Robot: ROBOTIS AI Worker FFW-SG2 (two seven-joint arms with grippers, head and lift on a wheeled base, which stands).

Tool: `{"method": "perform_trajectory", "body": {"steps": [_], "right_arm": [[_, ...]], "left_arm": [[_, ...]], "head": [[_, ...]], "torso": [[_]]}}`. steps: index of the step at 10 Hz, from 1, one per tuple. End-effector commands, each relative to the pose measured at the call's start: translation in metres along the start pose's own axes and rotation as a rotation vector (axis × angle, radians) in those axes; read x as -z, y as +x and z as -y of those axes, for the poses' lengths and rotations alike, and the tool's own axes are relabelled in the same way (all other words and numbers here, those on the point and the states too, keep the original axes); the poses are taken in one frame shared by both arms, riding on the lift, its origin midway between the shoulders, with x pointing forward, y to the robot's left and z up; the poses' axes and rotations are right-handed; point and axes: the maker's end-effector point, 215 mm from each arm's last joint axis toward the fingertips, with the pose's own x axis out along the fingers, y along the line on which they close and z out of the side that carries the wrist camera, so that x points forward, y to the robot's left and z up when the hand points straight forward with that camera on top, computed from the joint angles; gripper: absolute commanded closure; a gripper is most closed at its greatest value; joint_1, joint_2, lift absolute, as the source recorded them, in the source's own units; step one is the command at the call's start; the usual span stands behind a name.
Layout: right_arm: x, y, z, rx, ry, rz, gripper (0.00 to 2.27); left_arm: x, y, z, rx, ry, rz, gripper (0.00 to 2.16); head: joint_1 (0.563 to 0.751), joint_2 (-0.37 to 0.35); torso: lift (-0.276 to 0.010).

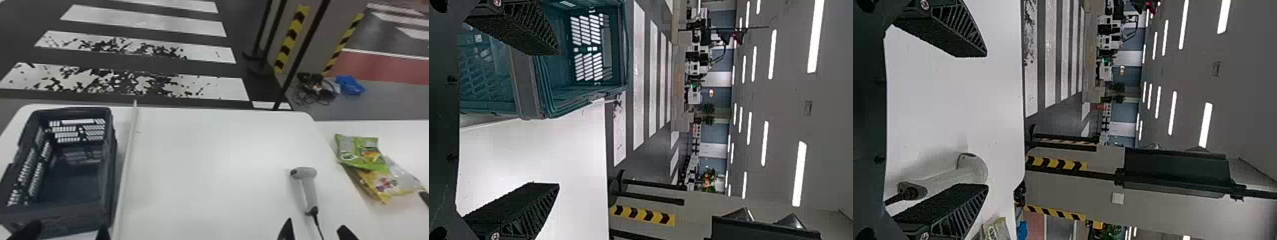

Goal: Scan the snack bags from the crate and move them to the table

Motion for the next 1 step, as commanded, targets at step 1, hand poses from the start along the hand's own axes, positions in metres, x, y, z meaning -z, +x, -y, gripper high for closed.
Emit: {"method": "perform_trajectory", "body": {"steps": [1], "right_arm": [[-0.0077,-0.0035,0.0013,0.0,0.015,0.035,0.06]], "left_arm": [[0.0007,-0.0005,0.0007,0.001,-0.001,-0.002,0.05]], "head": [[0.695,-0.218]], "torso": [[-0.095]]}}
